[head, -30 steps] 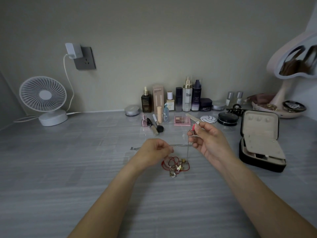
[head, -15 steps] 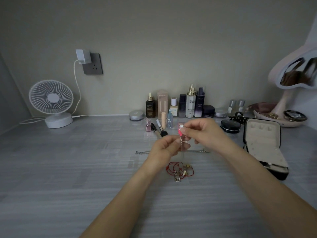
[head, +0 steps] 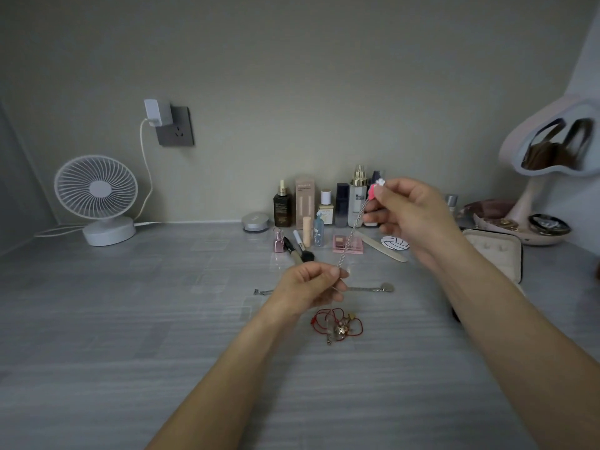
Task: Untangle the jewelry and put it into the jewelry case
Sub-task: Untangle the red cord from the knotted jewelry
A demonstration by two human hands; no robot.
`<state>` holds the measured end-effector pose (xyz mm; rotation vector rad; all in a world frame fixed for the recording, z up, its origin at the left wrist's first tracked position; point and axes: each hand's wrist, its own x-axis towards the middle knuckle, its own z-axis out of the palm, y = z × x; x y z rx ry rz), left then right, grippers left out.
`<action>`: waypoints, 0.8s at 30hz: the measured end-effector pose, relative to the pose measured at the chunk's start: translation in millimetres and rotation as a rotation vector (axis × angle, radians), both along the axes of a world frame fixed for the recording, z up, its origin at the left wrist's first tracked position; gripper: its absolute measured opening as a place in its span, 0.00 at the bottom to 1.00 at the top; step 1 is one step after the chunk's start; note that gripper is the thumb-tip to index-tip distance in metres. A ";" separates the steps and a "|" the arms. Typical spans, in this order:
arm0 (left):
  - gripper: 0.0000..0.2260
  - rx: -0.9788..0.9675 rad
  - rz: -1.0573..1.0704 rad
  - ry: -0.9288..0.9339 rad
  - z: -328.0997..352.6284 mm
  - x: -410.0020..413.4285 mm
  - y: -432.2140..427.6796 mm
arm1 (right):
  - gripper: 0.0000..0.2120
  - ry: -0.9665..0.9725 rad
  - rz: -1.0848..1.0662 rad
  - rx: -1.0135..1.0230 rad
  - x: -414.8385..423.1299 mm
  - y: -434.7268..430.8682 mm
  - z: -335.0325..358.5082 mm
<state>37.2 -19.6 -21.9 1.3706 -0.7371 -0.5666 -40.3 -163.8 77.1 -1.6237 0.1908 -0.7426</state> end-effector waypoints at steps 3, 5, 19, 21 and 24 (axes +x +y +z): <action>0.06 0.051 -0.021 -0.013 -0.1 0.8 0.5 | 0.09 -0.070 -0.015 0.049 -1.0 -0.8 9.4; 0.06 0.067 -0.009 -0.016 0.1 0.9 1.0 | 0.09 -0.095 -0.032 0.049 -2.2 -1.8 12.8; 0.09 -0.028 0.119 0.025 2.9 0.5 0.4 | 0.08 -0.155 0.001 0.117 -4.6 -8.4 11.0; 0.08 -0.064 0.112 0.036 3.9 0.2 -0.2 | 0.08 -0.174 0.018 0.123 -4.2 -8.0 13.7; 0.07 -0.095 0.084 0.041 4.3 0.7 -0.1 | 0.08 -0.199 0.031 0.131 -2.9 -6.2 18.0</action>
